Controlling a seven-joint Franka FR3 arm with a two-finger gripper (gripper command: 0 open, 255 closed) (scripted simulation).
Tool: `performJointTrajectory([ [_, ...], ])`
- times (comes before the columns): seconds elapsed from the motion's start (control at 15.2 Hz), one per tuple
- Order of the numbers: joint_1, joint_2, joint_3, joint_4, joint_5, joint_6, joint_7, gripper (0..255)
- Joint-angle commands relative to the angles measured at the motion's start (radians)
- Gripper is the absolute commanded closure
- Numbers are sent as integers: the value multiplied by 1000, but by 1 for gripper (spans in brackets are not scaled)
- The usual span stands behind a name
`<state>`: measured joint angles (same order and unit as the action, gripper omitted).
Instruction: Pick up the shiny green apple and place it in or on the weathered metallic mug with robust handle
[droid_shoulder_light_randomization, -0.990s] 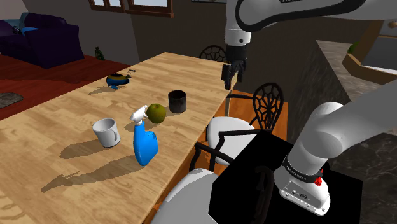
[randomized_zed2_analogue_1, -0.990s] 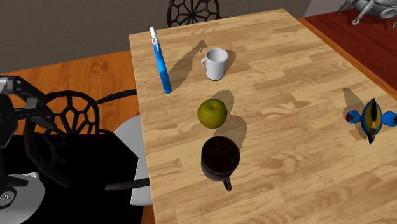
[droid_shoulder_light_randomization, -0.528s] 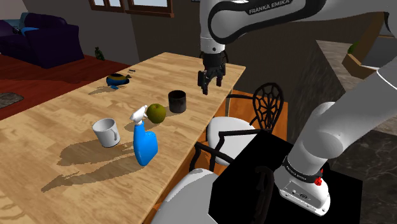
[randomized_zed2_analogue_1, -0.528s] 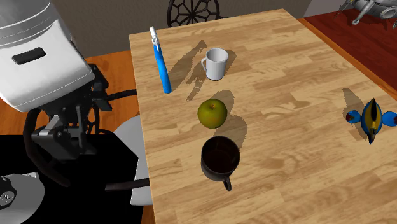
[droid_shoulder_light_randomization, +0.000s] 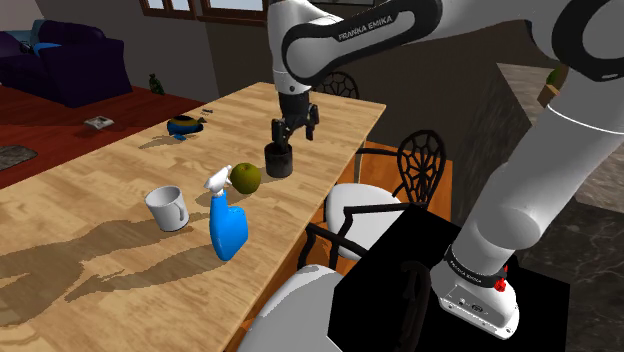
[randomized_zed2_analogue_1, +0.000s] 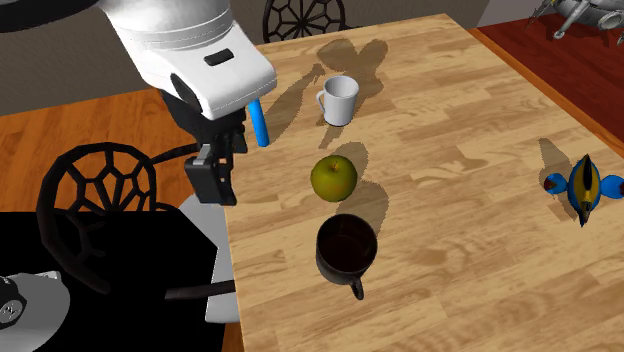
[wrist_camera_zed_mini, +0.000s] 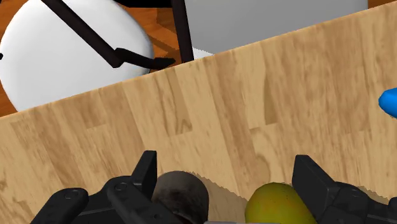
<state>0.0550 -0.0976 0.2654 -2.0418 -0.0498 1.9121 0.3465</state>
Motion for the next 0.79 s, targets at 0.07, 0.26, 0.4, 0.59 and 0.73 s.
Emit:
performJointTrajectory([
  [0.07,13,123,23,108,-52,17,66,0],
  [0.26,36,241,36,225,-108,17,128,0],
  [0.4,56,321,39,312,-146,9,165,0],
  [0.59,95,446,36,459,-201,-15,212,0],
  [0.73,125,534,29,571,-235,-40,236,0],
])
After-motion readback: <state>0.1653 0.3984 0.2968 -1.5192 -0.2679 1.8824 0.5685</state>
